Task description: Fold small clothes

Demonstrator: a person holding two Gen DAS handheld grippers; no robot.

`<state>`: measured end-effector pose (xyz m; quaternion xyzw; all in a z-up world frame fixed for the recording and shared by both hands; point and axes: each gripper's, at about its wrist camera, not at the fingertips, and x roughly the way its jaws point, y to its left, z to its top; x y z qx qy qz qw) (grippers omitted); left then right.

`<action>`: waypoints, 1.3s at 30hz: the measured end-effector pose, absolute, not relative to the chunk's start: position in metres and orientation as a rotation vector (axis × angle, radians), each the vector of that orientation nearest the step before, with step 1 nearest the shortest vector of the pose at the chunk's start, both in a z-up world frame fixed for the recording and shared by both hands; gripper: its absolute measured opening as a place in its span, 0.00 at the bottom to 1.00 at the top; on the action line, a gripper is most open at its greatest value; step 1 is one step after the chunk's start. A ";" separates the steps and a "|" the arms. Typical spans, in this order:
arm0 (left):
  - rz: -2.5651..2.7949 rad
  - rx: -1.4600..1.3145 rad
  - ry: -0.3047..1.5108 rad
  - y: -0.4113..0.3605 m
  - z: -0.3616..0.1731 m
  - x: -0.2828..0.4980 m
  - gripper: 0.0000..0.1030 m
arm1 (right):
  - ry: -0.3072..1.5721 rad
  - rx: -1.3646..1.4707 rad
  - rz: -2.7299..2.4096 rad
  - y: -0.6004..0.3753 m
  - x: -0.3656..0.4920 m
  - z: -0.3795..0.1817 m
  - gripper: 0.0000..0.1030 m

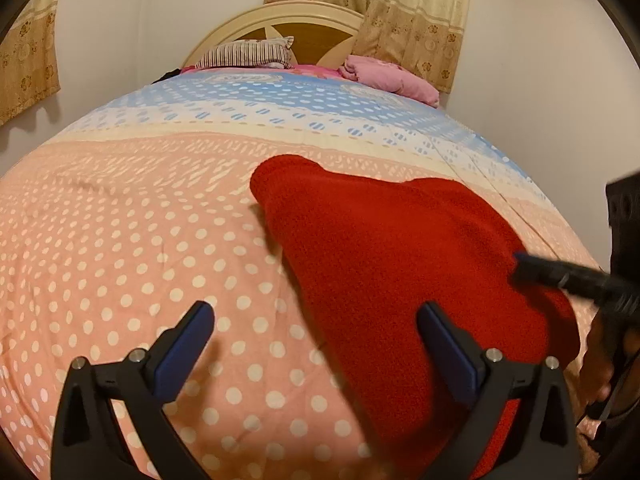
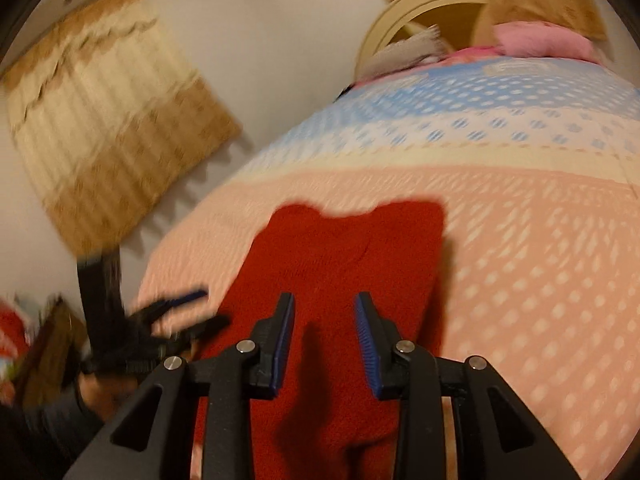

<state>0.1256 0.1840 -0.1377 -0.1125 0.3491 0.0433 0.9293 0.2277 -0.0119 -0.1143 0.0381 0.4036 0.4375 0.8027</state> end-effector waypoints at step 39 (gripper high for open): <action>0.123 -0.082 0.452 0.138 -0.023 0.063 1.00 | 0.420 -0.002 0.666 -0.053 0.121 0.001 0.58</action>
